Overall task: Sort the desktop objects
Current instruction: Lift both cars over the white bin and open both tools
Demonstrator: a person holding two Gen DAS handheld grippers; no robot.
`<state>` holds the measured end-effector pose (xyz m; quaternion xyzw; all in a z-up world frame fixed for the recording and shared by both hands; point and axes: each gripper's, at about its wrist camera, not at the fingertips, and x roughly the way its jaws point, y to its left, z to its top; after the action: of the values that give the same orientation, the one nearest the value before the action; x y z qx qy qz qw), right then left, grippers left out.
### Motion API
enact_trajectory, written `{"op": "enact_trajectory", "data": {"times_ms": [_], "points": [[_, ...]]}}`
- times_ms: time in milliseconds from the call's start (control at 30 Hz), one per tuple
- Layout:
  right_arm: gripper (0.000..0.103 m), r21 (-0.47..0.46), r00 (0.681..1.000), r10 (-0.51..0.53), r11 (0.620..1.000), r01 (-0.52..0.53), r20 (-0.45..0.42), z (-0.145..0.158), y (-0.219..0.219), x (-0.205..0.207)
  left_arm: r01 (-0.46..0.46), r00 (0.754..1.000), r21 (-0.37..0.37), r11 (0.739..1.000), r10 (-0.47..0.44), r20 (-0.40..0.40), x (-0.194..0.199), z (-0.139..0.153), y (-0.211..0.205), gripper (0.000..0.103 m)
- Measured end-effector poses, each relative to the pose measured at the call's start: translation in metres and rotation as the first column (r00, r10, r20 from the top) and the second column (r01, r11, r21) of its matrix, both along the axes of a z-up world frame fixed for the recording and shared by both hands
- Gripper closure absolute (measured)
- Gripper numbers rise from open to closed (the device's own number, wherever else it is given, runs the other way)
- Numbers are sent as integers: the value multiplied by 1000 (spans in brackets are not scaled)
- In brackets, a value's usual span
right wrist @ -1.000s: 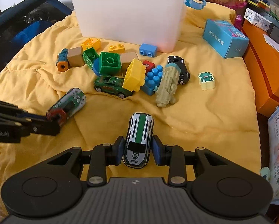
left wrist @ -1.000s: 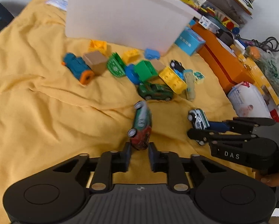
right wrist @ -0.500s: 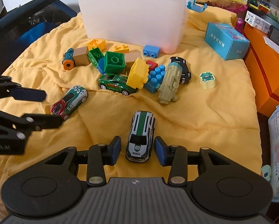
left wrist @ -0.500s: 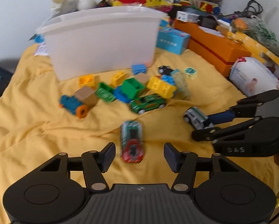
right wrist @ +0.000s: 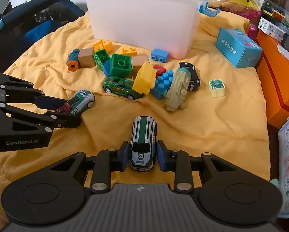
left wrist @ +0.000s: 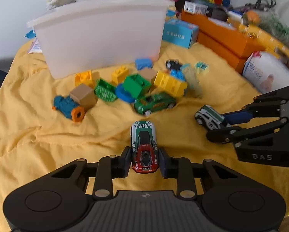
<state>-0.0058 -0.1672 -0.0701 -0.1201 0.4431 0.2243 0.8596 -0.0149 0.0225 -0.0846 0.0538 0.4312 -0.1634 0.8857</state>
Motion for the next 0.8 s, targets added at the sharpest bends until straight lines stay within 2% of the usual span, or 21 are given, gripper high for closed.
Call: {"op": "enact_trajectory", "data": {"times_ms": [67, 167, 233, 333, 467, 567, 667, 800], "points": [[70, -7, 998, 10, 1000, -10, 58, 15, 1, 1, -6, 999, -11, 1000, 6, 33, 3, 20, 5, 70], [70, -4, 983, 23, 1000, -23, 183, 48, 2, 10, -37, 990, -45, 998, 42, 131, 17, 59, 17, 70], [70, 51, 967, -8, 999, -6, 253, 74, -1, 24, -58, 976, -52, 997, 67, 208, 30, 86, 23, 70], [70, 137, 949, -59, 990, 16, 310, 105, -2, 53, -76, 947, -53, 996, 89, 308, 54, 122, 31, 70], [70, 220, 925, -104, 975, 23, 367, 142, 4, 92, -98, 921, -33, 995, 103, 377, 92, 154, 38, 70], [70, 223, 914, -116, 974, 29, 388, 157, 16, 120, -105, 907, -14, 994, 101, 409, 120, 162, 40, 70], [70, 232, 926, -140, 971, 59, 350, 156, 25, 149, -125, 913, -12, 992, 119, 391, 148, 159, 39, 70], [70, 205, 944, -158, 974, 101, 288, 132, 36, 173, -143, 932, 19, 990, 128, 338, 176, 140, 34, 70]]}}
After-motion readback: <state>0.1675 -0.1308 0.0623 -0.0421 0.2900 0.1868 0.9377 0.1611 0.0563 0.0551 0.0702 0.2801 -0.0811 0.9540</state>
